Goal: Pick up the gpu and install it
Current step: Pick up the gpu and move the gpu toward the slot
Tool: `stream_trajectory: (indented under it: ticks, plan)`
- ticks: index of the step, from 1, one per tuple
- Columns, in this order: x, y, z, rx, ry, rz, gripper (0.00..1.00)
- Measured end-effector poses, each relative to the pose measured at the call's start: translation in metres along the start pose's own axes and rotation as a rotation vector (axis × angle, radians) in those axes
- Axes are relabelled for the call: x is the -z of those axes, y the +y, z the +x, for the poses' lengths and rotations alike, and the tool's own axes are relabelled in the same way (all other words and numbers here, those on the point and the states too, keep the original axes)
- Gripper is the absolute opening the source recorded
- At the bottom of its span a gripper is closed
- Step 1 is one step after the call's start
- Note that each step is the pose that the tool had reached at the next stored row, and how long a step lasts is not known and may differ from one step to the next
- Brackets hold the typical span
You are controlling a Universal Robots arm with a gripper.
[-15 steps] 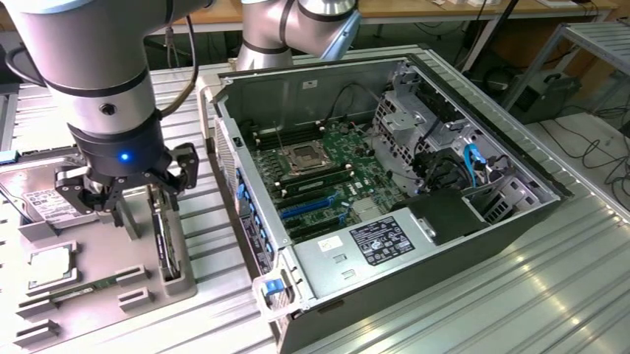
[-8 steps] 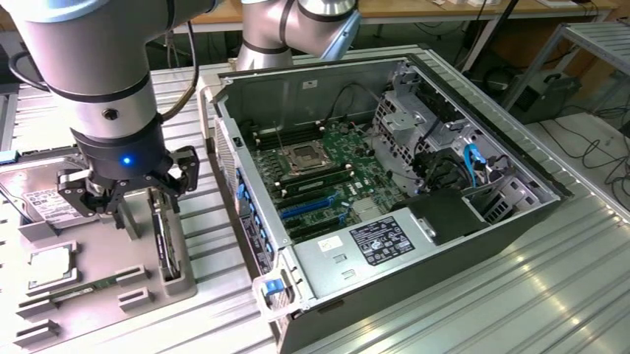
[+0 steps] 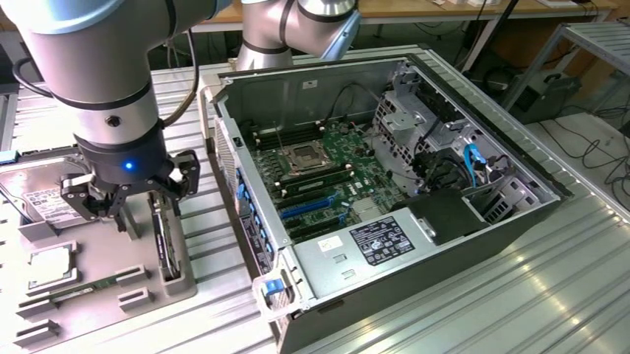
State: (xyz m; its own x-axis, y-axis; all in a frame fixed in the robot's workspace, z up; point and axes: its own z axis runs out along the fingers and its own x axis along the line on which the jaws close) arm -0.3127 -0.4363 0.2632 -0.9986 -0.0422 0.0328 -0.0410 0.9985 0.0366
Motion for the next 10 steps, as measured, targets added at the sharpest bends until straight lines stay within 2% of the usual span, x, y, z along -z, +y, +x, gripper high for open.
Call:
stream_trajectory:
  ticks: [10]
  plan:
    - [-0.0066,-0.0003,-0.0004,0.0,0.0,0.0,0.72]
